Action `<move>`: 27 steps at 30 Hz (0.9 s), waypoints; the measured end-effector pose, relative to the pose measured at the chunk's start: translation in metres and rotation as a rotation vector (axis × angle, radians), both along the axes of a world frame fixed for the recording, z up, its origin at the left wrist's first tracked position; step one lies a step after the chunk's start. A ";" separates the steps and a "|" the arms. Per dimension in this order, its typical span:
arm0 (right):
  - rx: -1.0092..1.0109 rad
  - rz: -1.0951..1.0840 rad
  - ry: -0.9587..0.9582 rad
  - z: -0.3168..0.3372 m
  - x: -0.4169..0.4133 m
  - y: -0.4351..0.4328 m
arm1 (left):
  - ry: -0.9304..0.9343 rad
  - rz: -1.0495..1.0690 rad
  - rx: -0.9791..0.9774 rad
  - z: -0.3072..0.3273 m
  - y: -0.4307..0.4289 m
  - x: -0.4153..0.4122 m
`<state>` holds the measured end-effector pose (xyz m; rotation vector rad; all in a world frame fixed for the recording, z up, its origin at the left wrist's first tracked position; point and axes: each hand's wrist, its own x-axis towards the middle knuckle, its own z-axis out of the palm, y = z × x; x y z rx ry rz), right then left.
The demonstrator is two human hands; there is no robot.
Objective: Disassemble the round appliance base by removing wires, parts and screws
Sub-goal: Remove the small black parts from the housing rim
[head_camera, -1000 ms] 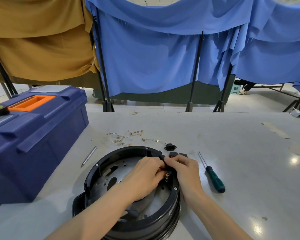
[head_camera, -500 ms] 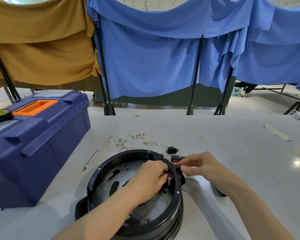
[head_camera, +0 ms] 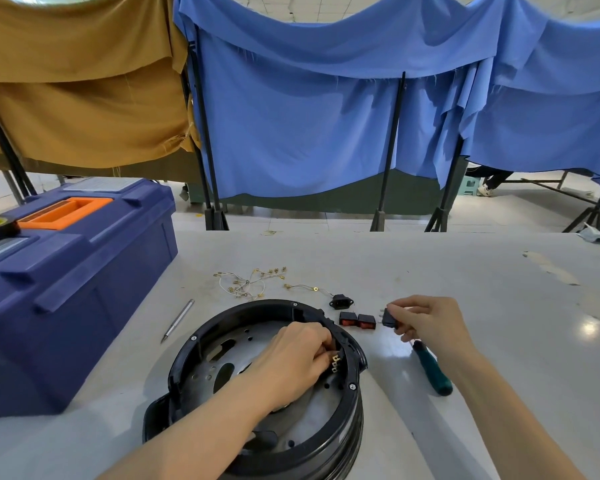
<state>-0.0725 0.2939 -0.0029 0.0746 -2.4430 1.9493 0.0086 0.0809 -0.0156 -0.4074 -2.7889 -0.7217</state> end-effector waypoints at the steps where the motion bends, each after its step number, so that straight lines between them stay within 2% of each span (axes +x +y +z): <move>1: -0.033 -0.031 -0.013 -0.001 -0.002 -0.003 | -0.002 0.003 -0.003 0.000 0.000 0.000; 8: -0.133 -0.155 -0.102 -0.009 -0.018 -0.031 | 0.003 -0.009 -0.010 -0.001 -0.002 -0.001; 14: 0.020 -0.294 -0.056 -0.021 -0.023 -0.054 | -0.031 -0.003 -0.007 0.001 -0.003 -0.001; 20: 0.204 -0.316 -0.024 -0.026 -0.021 -0.055 | -0.035 -0.002 -0.017 0.001 -0.002 -0.002; 27: 0.229 -0.339 0.038 -0.019 -0.018 -0.050 | -0.005 -0.026 0.001 0.002 -0.002 -0.001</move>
